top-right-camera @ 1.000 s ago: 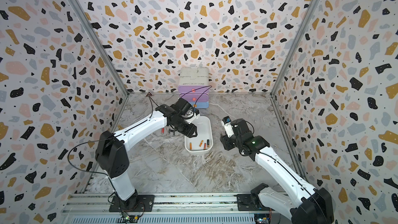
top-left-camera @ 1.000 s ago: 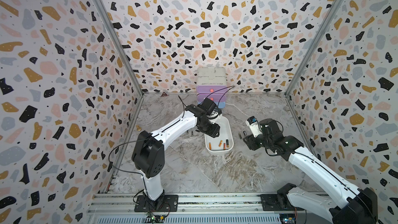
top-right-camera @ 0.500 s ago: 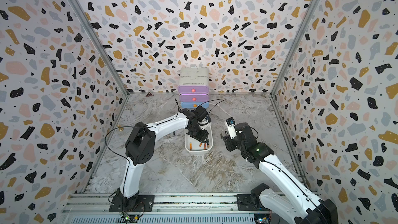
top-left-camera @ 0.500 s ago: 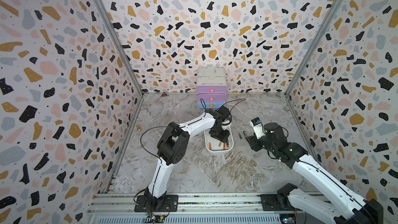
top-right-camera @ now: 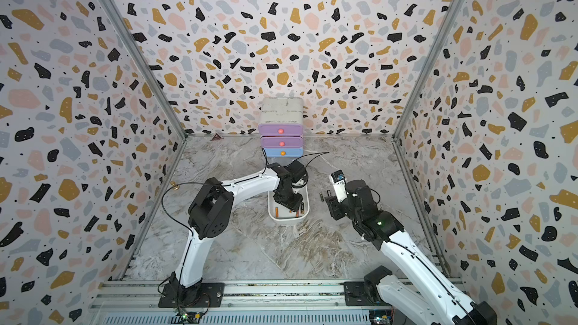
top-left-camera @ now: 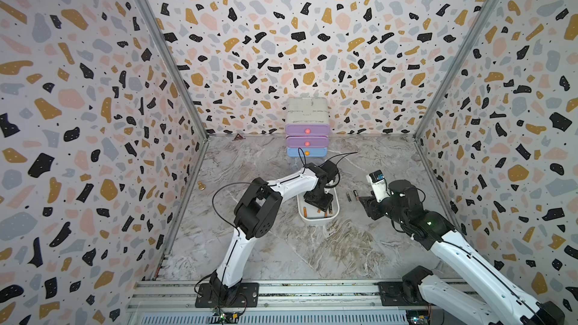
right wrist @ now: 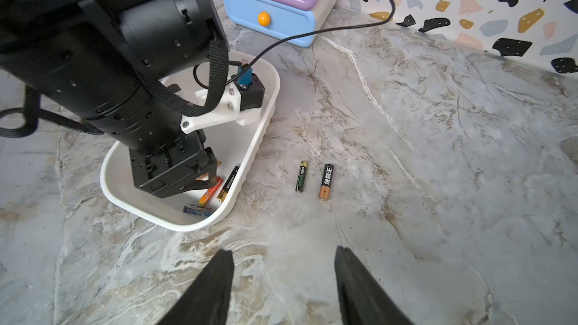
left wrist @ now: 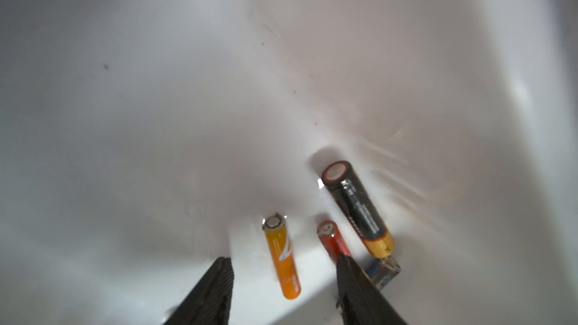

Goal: Take the batteries out of the storage box
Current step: Pick up the battery from the storage box.

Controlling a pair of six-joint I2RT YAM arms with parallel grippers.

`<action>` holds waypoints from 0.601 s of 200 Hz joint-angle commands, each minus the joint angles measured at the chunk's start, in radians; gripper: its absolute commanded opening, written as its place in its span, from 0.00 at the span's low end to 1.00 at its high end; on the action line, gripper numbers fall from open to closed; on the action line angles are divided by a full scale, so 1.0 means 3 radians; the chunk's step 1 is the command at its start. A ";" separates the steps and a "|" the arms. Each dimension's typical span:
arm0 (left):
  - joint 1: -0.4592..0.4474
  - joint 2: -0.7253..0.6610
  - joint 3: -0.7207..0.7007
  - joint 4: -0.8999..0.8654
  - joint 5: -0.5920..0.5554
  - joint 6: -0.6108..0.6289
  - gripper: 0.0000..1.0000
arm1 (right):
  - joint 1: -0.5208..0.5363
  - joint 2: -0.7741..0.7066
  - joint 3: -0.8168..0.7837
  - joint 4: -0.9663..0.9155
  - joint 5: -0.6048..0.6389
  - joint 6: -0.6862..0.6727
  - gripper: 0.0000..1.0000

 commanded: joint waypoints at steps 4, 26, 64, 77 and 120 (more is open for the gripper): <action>-0.0040 0.0085 -0.0086 0.0039 -0.0245 -0.0069 0.49 | 0.0009 -0.0116 -0.0005 0.0076 0.0036 -0.0038 0.57; -0.0037 0.0092 -0.0106 0.0062 -0.0395 -0.0071 0.39 | 0.0008 -0.0167 -0.0022 0.0095 0.0043 -0.0040 0.58; -0.0039 0.0061 0.0003 0.0006 -0.0566 -0.0024 0.28 | 0.0008 -0.0180 -0.0022 0.0092 0.0017 -0.0029 0.58; -0.0035 0.0024 0.0033 0.0013 -0.0589 -0.0006 0.23 | 0.0009 -0.0179 -0.0026 0.0101 0.0014 -0.0032 0.58; -0.0019 -0.0121 0.0221 -0.0084 -0.0698 0.0029 0.06 | 0.0006 -0.0145 -0.0025 0.0102 -0.0007 -0.0027 0.58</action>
